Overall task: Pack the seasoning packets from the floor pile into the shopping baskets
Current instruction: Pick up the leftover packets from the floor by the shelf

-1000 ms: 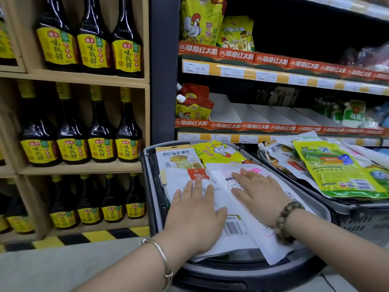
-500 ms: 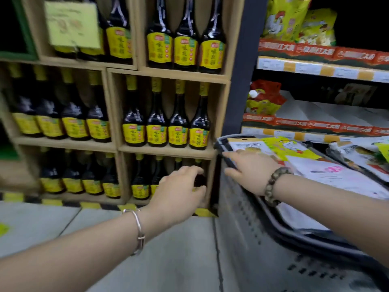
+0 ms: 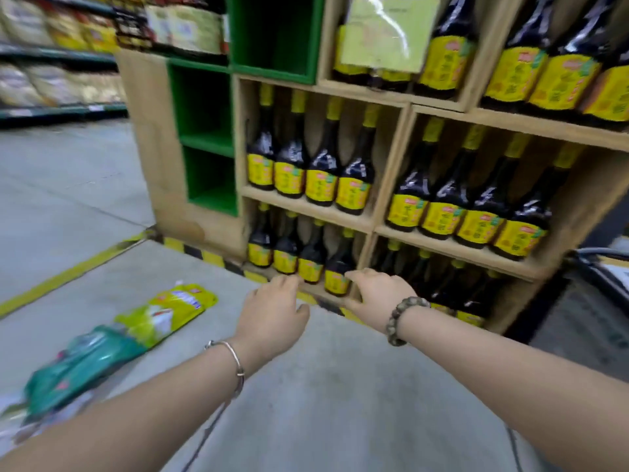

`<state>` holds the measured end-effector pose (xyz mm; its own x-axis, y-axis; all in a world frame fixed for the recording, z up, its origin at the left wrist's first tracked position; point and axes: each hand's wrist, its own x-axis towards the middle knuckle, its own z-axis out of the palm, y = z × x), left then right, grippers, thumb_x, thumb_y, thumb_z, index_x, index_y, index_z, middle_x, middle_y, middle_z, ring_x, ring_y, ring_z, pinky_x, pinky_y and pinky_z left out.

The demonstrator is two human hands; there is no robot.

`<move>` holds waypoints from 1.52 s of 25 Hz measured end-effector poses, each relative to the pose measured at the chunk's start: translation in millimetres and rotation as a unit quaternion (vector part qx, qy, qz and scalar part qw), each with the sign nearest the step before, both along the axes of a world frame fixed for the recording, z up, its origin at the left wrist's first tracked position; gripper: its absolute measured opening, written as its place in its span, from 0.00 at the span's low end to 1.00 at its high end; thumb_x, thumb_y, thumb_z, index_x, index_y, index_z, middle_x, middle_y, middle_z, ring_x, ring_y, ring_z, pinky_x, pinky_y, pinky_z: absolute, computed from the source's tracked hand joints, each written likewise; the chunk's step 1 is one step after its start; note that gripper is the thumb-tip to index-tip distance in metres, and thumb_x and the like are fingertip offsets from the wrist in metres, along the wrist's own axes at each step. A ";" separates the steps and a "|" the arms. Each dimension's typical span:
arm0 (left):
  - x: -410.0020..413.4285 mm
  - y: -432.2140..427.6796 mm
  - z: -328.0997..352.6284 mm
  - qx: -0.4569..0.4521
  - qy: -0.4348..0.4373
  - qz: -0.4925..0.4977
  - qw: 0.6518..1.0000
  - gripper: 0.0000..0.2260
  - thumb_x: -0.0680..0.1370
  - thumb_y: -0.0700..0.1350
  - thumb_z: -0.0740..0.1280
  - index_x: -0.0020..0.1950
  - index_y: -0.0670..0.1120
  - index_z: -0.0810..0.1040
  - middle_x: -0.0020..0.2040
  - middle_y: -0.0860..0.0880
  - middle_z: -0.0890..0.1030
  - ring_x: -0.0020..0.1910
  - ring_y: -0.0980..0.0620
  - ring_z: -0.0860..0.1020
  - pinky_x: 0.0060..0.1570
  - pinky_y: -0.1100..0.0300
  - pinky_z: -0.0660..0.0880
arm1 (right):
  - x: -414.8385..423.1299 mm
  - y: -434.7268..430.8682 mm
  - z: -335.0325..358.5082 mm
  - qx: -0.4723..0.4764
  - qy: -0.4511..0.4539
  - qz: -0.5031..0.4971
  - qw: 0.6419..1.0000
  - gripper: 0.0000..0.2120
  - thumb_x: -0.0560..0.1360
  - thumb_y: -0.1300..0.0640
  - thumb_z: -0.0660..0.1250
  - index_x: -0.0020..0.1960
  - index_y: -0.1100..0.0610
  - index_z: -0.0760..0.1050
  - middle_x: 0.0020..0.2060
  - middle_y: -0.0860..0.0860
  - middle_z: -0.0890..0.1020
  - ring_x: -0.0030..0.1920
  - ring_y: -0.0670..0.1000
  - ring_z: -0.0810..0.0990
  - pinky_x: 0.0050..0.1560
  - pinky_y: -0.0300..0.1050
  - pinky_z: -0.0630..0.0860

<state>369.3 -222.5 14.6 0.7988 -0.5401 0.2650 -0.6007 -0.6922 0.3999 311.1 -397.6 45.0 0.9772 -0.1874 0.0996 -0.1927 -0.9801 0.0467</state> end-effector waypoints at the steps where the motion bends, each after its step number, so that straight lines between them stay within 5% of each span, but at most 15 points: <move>1: 12.1 27.6 -5.4 0.003 0.002 0.020 1.000 0.18 0.78 0.52 0.60 0.68 0.52 0.67 0.65 0.50 0.72 0.64 0.47 0.71 0.59 0.54 0.66 | 20.1 23.7 -5.1 -0.001 0.012 0.015 1.000 0.21 0.76 0.44 0.57 0.67 0.49 0.66 0.62 0.52 0.73 0.60 0.56 0.74 0.56 0.50 0.70; 10: 75.3 205.4 -83.5 0.027 0.074 0.181 0.980 0.19 0.79 0.51 0.59 0.70 0.51 0.66 0.67 0.50 0.71 0.65 0.47 0.71 0.60 0.54 0.66 | 147.5 175.7 -69.3 -0.035 0.101 0.172 0.979 0.22 0.76 0.45 0.56 0.68 0.51 0.64 0.63 0.53 0.72 0.60 0.56 0.73 0.56 0.51 0.69; 20: 85.8 319.5 -194.0 -0.016 0.206 0.371 0.906 0.16 0.77 0.47 0.62 0.65 0.50 0.72 0.63 0.49 0.75 0.61 0.47 0.75 0.57 0.53 0.71 | 243.9 305.5 -236.8 0.031 0.156 0.297 0.942 0.23 0.75 0.49 0.61 0.68 0.53 0.65 0.63 0.54 0.74 0.62 0.55 0.73 0.59 0.49 0.70; 25: 73.1 342.8 -223.5 -0.117 0.256 0.426 0.860 0.16 0.77 0.43 0.62 0.64 0.54 0.73 0.65 0.54 0.74 0.62 0.50 0.73 0.60 0.57 0.70 | 271.7 346.1 -296.3 -0.008 0.145 0.350 0.925 0.32 0.74 0.52 0.63 0.74 0.51 0.54 0.74 0.56 0.58 0.73 0.55 0.57 0.70 0.54 0.55; 28: 69.0 346.1 -233.5 -0.146 0.266 0.431 0.850 0.17 0.77 0.41 0.62 0.64 0.56 0.74 0.64 0.56 0.73 0.61 0.52 0.73 0.59 0.58 0.70 | 285.0 355.4 -316.1 -0.012 0.098 0.373 0.923 0.24 0.76 0.56 0.60 0.72 0.49 0.60 0.75 0.54 0.57 0.74 0.54 0.54 0.72 0.55 0.48; 32: 72.9 345.4 -234.7 -0.229 0.265 0.481 0.804 0.14 0.78 0.39 0.62 0.60 0.52 0.75 0.59 0.53 0.75 0.55 0.55 0.74 0.52 0.62 0.68 | 294.0 354.3 -318.5 0.115 0.053 0.379 0.917 0.14 0.75 0.60 0.61 0.60 0.54 0.75 0.69 0.52 0.70 0.70 0.52 0.64 0.70 0.46 0.50; 34: 74.6 343.2 -231.8 -0.317 0.279 0.505 0.753 0.11 0.78 0.39 0.62 0.56 0.52 0.75 0.57 0.53 0.77 0.51 0.58 0.76 0.47 0.65 0.69 | 290.3 353.6 -305.2 0.273 -0.001 0.335 0.902 0.15 0.72 0.67 0.64 0.57 0.60 0.78 0.59 0.56 0.79 0.60 0.53 0.75 0.65 0.46 0.62; 36: 77.8 340.6 -227.4 -0.400 0.287 0.497 0.715 0.08 0.78 0.40 0.65 0.52 0.53 0.76 0.54 0.55 0.79 0.49 0.63 0.76 0.41 0.72 0.70 | 288.1 350.8 -281.3 0.467 -0.056 0.243 0.848 0.11 0.71 0.67 0.64 0.51 0.62 0.80 0.41 0.54 0.83 0.41 0.48 0.78 0.44 0.40 0.70; 38: 81.9 336.4 -220.5 -0.455 0.295 0.472 0.695 0.07 0.76 0.43 0.68 0.51 0.55 0.76 0.53 0.58 0.79 0.51 0.63 0.76 0.38 0.76 0.71 | 290.2 342.4 -255.3 0.660 -0.005 0.149 0.737 0.05 0.74 0.64 0.64 0.45 0.57 0.78 0.32 0.44 0.81 0.31 0.40 0.75 0.33 0.36 0.71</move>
<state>451.2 113.9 -205.9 0.7978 0.4753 -0.3709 0.4045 0.0343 0.9139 601.3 -55.2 -210.3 0.9950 0.0953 0.0294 0.0454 -0.1706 -0.9843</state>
